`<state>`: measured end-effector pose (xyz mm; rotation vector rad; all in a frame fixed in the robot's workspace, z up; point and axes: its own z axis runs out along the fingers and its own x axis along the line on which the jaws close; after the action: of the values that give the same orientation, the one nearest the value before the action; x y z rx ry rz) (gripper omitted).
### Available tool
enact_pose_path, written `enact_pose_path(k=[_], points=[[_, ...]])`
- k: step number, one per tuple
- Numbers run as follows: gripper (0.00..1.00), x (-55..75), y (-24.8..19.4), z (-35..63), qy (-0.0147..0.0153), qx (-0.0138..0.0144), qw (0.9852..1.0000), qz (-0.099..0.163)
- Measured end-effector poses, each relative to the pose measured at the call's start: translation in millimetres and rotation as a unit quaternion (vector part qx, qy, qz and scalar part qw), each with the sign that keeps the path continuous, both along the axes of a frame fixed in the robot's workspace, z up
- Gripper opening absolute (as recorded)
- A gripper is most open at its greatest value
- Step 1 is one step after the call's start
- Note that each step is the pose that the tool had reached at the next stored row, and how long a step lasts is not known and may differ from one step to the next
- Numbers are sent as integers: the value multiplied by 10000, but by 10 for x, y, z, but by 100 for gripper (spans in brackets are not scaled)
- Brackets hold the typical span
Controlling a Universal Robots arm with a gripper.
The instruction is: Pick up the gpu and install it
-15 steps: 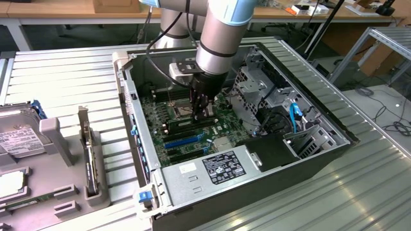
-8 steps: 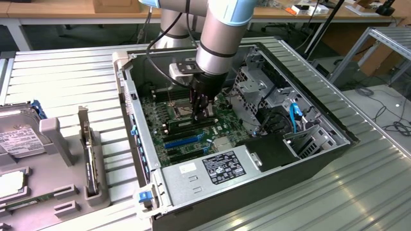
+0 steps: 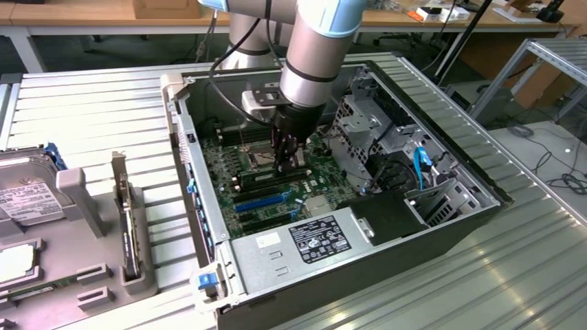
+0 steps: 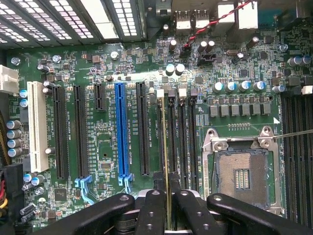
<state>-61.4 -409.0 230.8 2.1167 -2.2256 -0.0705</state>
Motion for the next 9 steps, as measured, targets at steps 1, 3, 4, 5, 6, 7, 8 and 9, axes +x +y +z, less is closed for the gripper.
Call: enact_pose_path(k=[1,3,4,5,6,7,8,9], points=[[14,0,0,-2,0,0,10000,0],[14,0,0,-6,0,0,10000,0],[14,0,0,-7,0,0,10000,0],[14,0,0,-9,0,0,10000,0],[14,0,0,-11,0,0,10000,0],[14,0,0,-13,0,0,10000,1],[14,0,0,-15,0,0,10000,1],[14,0,0,-16,0,0,10000,1]])
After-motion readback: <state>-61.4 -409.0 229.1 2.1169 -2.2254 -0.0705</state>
